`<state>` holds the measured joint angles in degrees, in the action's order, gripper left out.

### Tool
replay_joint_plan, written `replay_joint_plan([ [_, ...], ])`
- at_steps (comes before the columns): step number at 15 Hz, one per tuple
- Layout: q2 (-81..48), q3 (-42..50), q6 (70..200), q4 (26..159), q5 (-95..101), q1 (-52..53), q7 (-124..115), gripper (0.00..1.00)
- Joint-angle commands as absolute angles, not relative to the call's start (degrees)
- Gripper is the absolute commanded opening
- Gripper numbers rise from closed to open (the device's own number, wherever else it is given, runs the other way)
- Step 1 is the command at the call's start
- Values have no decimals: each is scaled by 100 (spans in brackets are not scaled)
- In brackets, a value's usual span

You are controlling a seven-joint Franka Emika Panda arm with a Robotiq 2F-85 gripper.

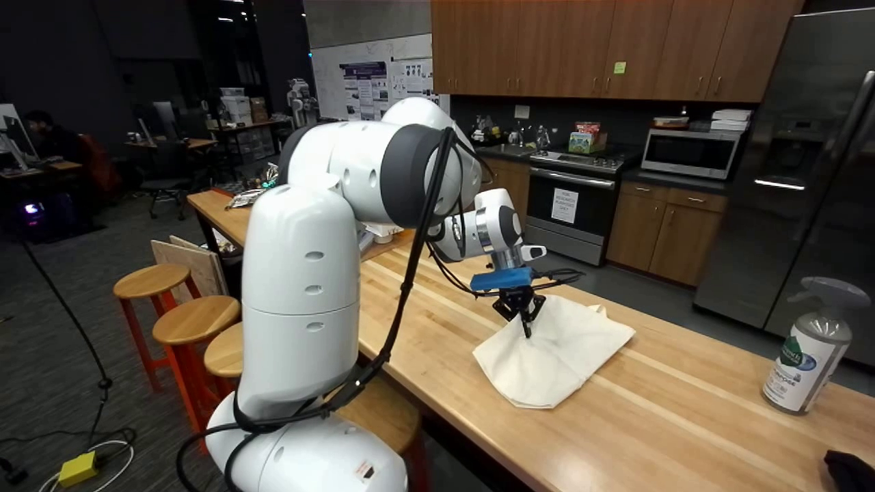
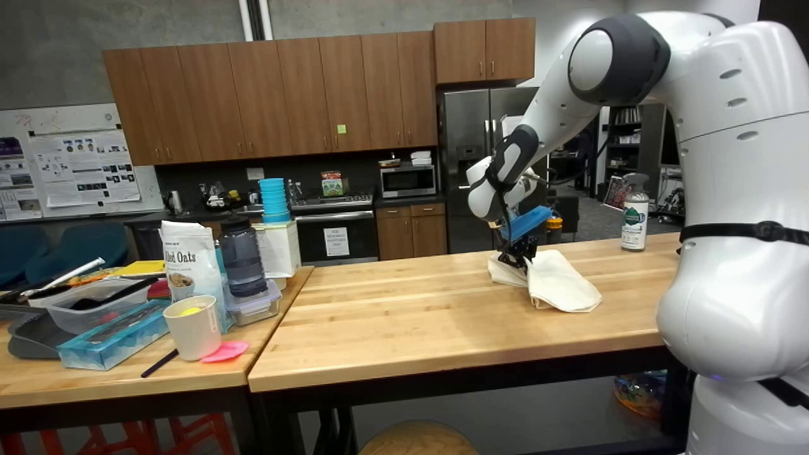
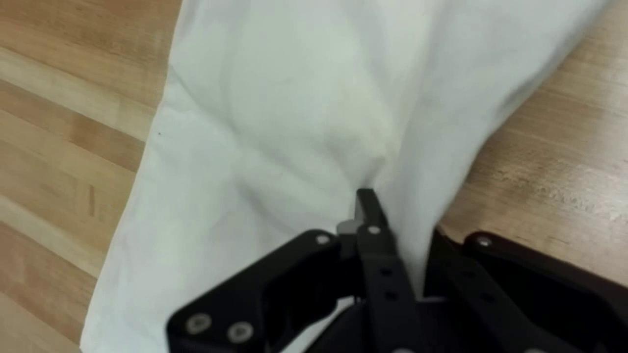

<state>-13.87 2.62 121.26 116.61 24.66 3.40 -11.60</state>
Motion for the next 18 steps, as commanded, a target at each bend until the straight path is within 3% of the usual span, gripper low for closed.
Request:
replay_joint_plan([
  [1, -1299, 251, 12096, 11559, 2557, 368, -1230, 1],
  [10, -1366, -309, 12106, 10912, 3263, 1122, -1148, 1],
  [18, -1505, -997, 12190, 11241, 3841, 1844, -965, 1],
])
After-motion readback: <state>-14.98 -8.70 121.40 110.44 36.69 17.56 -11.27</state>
